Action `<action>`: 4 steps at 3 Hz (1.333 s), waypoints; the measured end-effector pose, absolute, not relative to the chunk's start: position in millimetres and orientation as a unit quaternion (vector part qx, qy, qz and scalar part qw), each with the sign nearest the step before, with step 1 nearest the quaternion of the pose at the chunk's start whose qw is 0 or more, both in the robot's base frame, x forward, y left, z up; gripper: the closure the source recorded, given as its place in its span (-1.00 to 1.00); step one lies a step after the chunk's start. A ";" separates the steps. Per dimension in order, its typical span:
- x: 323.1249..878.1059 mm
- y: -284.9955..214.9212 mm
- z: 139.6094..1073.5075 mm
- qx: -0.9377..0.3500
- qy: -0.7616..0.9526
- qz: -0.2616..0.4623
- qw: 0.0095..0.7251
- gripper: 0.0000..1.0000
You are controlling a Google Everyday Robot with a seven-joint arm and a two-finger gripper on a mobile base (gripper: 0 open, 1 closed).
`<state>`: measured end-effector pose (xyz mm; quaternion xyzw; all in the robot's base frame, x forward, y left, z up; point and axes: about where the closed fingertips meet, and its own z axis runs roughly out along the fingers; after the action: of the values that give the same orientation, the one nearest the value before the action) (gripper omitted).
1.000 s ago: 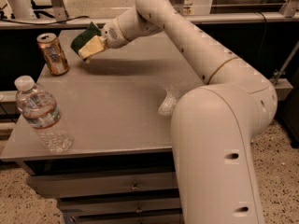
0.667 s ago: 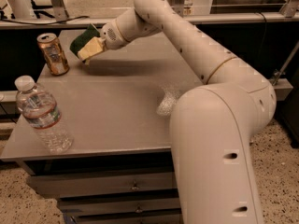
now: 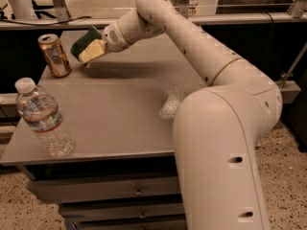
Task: Move sponge near orange can
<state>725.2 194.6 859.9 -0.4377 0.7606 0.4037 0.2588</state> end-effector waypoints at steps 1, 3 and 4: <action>723.5 194.9 859.4 -0.438 0.761 0.404 0.257 -0.77; 722.3 192.1 859.3 -0.437 0.762 0.402 0.256 -1.00; 723.9 171.2 863.6 -0.429 0.763 0.396 0.277 -1.00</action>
Offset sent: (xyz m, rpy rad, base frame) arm -0.0018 -0.0096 0.0050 -0.0052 -0.0047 -0.0093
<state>723.9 171.2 863.6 -0.4294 0.7627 0.3964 0.2771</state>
